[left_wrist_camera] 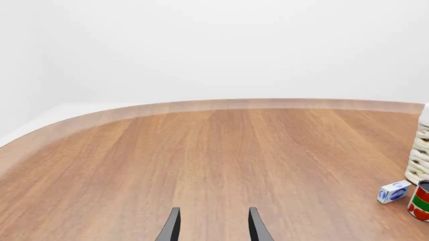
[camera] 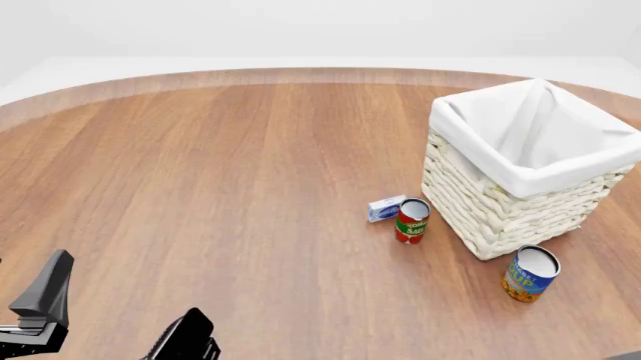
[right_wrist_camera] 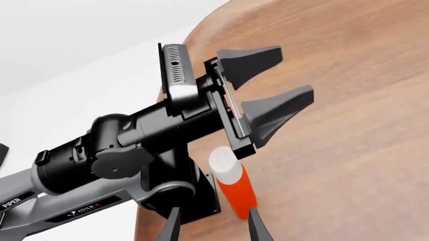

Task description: Pick up the ketchup, and put it in the basket.

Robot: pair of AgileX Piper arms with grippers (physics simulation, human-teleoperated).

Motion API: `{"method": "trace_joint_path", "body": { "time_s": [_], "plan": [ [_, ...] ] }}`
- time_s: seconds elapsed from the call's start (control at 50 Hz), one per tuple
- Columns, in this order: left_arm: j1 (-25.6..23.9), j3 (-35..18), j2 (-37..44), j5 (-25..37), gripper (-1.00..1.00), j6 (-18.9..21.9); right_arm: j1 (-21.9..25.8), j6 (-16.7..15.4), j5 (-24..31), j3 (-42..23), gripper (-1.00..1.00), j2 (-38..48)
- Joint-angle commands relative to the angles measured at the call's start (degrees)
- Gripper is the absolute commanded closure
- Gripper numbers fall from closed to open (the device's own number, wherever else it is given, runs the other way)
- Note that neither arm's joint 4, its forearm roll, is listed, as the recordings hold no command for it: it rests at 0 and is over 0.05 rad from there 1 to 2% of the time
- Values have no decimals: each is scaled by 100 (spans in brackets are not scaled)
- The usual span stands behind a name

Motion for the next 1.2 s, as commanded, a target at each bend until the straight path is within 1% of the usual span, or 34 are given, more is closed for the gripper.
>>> {"method": "trace_joint_path", "body": {
  "time_s": [0.02, 0.84, 1.2],
  "plan": [
    [0, 0, 0, 0, -100, 0, 51, 16, 8, -173, -100, 192],
    [0, 0, 0, 0, -100, 0, 161, -20, 143, -687, -100, 627],
    [0, 0, 0, 0, -100, 0, 84, -71, 218, -881, -100, 750]
  ]
}}
